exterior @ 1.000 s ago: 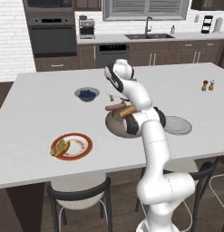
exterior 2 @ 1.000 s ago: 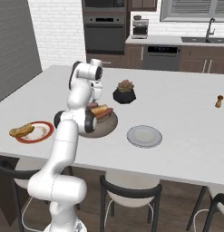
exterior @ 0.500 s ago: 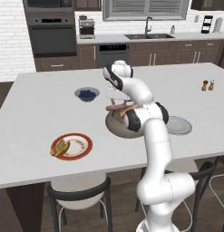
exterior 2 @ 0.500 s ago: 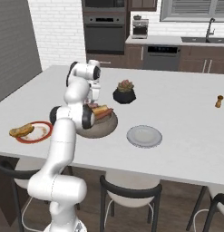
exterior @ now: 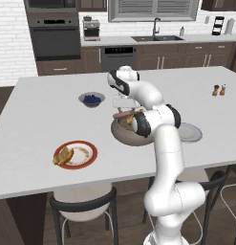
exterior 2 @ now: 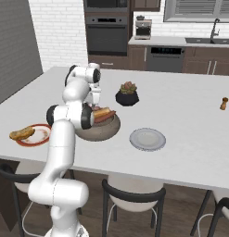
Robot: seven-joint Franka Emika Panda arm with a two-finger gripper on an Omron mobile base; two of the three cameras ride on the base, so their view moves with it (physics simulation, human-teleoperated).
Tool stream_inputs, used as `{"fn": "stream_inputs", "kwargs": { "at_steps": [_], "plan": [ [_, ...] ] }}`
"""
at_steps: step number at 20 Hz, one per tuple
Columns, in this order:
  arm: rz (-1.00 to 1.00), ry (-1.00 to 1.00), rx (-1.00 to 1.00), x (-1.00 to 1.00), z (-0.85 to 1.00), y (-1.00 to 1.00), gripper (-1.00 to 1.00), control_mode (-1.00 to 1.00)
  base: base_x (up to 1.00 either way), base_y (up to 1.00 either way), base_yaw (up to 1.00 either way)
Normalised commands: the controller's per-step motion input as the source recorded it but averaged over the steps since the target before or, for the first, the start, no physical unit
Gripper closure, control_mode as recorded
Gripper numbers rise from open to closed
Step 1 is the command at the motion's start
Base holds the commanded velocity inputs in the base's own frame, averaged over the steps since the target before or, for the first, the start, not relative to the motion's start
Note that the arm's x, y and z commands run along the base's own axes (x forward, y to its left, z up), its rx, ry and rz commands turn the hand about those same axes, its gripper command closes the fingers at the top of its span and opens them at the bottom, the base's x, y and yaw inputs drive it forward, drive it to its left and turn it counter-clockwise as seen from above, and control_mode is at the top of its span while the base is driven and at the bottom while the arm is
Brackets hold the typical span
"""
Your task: Place one bun and one sausage from the bowl on each plate.
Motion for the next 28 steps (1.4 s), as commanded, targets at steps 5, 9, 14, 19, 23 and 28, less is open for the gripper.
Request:
{"fn": "stream_inputs", "kwargs": {
  "at_steps": [5,9,14,19,23,28],
  "plan": [
    [0.00,-0.07,-0.04,-0.47,-0.17,0.06,-1.00,-1.00,0.00,0.00,0.00],
    [0.00,-0.18,0.00,-0.09,-0.06,0.11,-1.00,-1.00,0.00,0.00,0.00],
    [0.00,-0.02,0.00,0.00,-0.20,0.20,-1.00,-1.00,0.00,0.00,0.00],
    [0.00,0.00,0.00,-0.07,-0.35,0.12,1.00,-1.00,0.00,0.00,0.00],
    [0.00,0.00,0.00,-0.07,-0.07,0.00,1.00,-1.00,0.00,0.00,0.00],
    [0.00,0.00,0.00,-0.02,0.00,0.00,1.00,-1.00,0.00,0.00,0.00]
  ]
}}
